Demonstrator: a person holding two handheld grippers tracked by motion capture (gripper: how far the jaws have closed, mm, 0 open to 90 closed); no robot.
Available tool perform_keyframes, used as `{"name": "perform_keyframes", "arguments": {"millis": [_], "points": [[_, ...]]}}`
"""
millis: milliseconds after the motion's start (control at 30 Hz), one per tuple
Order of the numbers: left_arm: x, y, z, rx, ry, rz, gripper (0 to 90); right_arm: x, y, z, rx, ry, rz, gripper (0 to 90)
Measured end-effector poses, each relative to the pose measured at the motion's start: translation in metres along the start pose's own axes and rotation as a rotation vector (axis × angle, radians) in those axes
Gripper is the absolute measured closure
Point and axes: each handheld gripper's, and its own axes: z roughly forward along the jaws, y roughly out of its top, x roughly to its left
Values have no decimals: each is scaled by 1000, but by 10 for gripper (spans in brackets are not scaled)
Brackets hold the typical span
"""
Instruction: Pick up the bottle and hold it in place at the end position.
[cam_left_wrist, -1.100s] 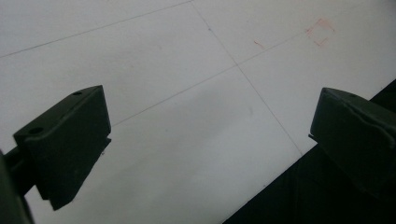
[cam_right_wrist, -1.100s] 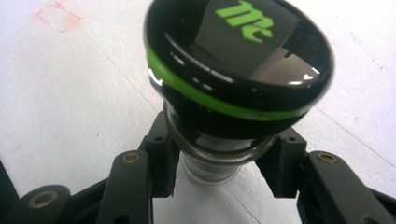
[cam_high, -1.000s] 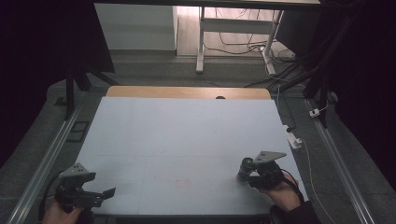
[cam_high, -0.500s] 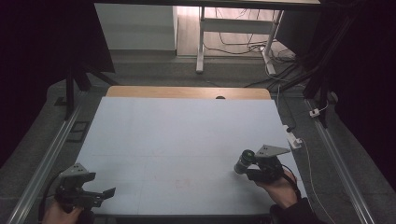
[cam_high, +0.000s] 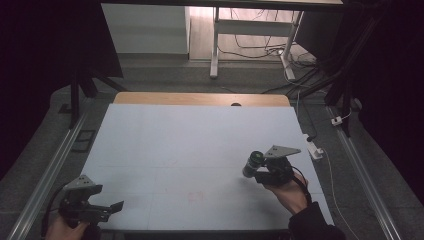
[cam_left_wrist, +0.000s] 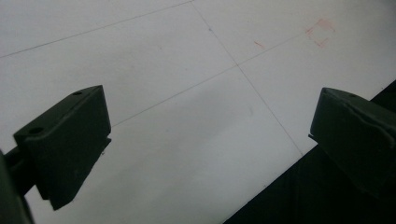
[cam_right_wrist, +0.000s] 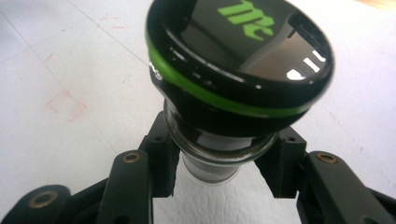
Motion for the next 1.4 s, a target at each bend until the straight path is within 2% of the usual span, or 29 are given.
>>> {"name": "perform_keyframes", "arguments": {"millis": [133, 633, 767, 933, 1200, 1400], "points": [[0, 0, 0, 0, 0, 1, 0, 3, 8, 7, -1, 0, -17, 526], [0, 0, -1, -7, 7, -2, 0, 5, 38, 44, 20, 18, -29, 526], [-1, 0, -1, -9, 12, 11, 0, 7, 45, 54, 25, 11, -39, 526], [-3, 0, -2, -25, 15, 21, 0, 9, 55, 67, 21, 8, -42, 526], [-4, 0, -1, -25, 15, 34, 0, 12, 69, 87, 19, 24, -14, 526], [-4, 0, -1, -20, 18, 37, 0, 17, 80, 102, 27, 28, -29, 526]]}}
